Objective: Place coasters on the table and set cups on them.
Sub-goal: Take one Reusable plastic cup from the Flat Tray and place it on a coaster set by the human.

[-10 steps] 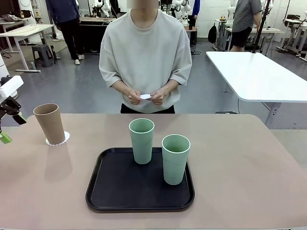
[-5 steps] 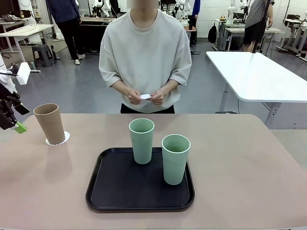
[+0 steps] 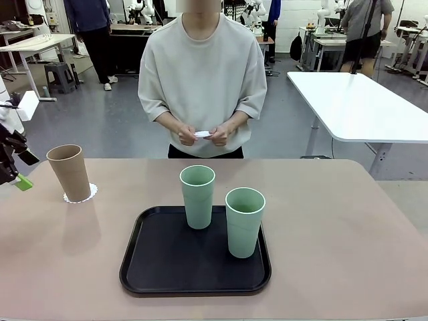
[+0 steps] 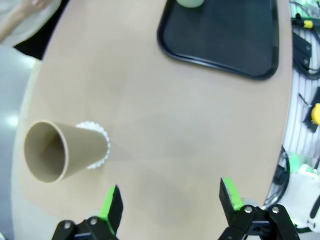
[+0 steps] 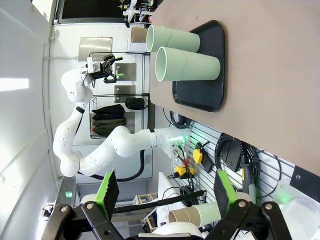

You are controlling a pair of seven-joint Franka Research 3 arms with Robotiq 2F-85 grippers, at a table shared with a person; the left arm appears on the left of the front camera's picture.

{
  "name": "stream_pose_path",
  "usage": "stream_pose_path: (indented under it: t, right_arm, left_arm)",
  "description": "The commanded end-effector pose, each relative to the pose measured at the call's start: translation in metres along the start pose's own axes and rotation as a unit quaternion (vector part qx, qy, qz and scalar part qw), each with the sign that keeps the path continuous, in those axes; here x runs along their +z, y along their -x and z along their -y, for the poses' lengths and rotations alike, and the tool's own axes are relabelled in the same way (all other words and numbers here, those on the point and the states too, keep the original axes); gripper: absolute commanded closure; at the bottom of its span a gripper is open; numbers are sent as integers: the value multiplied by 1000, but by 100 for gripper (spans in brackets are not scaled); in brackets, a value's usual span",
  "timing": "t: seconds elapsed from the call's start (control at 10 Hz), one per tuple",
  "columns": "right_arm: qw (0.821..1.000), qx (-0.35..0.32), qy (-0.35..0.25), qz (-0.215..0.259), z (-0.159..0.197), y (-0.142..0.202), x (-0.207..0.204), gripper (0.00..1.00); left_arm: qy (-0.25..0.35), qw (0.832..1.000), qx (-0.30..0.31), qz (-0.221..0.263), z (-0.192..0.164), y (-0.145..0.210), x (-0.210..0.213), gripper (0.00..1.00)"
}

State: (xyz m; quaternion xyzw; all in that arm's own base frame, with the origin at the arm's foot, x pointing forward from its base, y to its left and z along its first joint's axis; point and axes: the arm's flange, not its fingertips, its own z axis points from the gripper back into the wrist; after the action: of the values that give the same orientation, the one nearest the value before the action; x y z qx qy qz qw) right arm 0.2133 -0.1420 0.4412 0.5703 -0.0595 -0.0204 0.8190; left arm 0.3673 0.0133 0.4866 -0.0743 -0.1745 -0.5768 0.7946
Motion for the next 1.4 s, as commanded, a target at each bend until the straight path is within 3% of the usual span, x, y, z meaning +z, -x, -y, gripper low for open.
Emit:
stream_pose_path:
  t: [0.0,0.3,0.4,0.5,0.6,0.8,1.0,1.2,1.3]
  right_arm:
    - [1000,2,-6,0,0,0,1,0]
    - [1000,2,-6,0,0,0,1,0]
    - [1000,2,-6,0,0,0,1,0]
    - [1000,2,-6,0,0,0,1,0]
    - [1000,2,-6,0,0,0,1,0]
    - [1000,2,-6,0,0,0,1,0]
    - [1000,2,-6,0,0,0,1,0]
    - [1000,2,-6,0,0,0,1,0]
    - [1000,2,-6,0,0,0,1,0]
  left_arm:
    - [3,1000,-11,-5,-1,0,3,0]
    - [0,1000,-1,1,0,-1,0,0]
    - [-82,992,87,-36,-3,-17,4,0]
    - [-129,974,182,-42,13,-20,3,0]
    - [-138,959,244,-40,29,-20,5,0]
    - [-147,910,369,-122,43,-12,6,0]
    - [-91,894,424,-114,57,-7,7,0]
    - [-39,889,453,-64,50,-4,9,0]
    - [-103,895,414,-128,45,-1,5,0]
